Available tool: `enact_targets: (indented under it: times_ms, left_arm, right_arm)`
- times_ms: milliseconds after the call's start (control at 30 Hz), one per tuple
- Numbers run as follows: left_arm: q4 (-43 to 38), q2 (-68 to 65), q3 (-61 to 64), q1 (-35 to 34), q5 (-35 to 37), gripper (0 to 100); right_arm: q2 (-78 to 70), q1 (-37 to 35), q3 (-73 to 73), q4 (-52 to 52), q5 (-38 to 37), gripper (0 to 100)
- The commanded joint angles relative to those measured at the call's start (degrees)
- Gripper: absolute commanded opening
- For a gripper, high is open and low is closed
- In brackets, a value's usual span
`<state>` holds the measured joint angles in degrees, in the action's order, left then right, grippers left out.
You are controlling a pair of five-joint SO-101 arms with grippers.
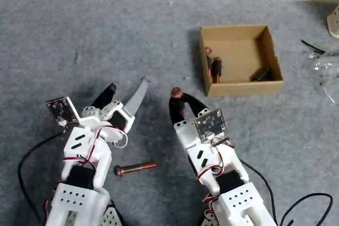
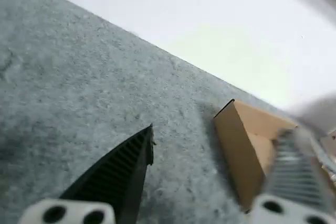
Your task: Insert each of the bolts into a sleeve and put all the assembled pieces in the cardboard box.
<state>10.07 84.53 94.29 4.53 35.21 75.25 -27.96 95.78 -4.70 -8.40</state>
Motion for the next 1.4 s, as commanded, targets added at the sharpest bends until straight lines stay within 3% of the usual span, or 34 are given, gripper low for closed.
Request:
enact_targets:
  times_ms: [0, 33, 167, 300, 367, 433, 733, 933, 1100, 1367]
  left_arm:
    - [0.1, -0.3, -0.5, -0.5, -8.9, 5]
    - [0.1, -0.3, -0.5, -0.5, -11.9, 0]
    - [0.1, 0.1, 1.5, -2.4, -18.2, 1]
    - [3.5, 0.0, 1.2, -12.4, -20.0, 1]
    - [9.8, -0.2, -1.5, -17.8, -29.3, 1]
    - [15.3, -0.2, -3.4, -18.4, -36.7, 1]
    - [16.7, 0.0, -2.9, -17.7, -37.6, 1]
    - [11.5, -0.3, -1.2, -20.9, -37.4, 1]
    - [11.7, -0.2, -1.2, -20.7, -37.4, 1]
    - [11.6, 0.1, -1.2, -20.7, -37.4, 1]
  right_arm:
    - [1.0, 1.5, 5.4, -0.7, 0.7, 0.5]
    - [1.0, 1.8, 5.4, -0.7, 0.7, 0.5]
    - [1.0, 2.8, 5.4, -0.7, 0.8, 0.5]
    - [1.0, 2.8, 5.5, -0.7, 0.8, 0.5]
    - [0.9, 3.1, 5.5, -0.7, 0.8, 0.5]
    - [0.9, 4.6, 5.5, -0.7, 0.8, 0.5]
    - [1.0, 5.9, 5.2, -0.2, 1.1, 0.5]
    - [0.8, 9.0, 3.8, 4.0, 0.7, 0.5]
    - [-5.8, 15.3, -15.8, 16.7, 1.1, 0.5]
    - [-40.7, 15.6, -51.6, 22.5, 1.1, 0.5]
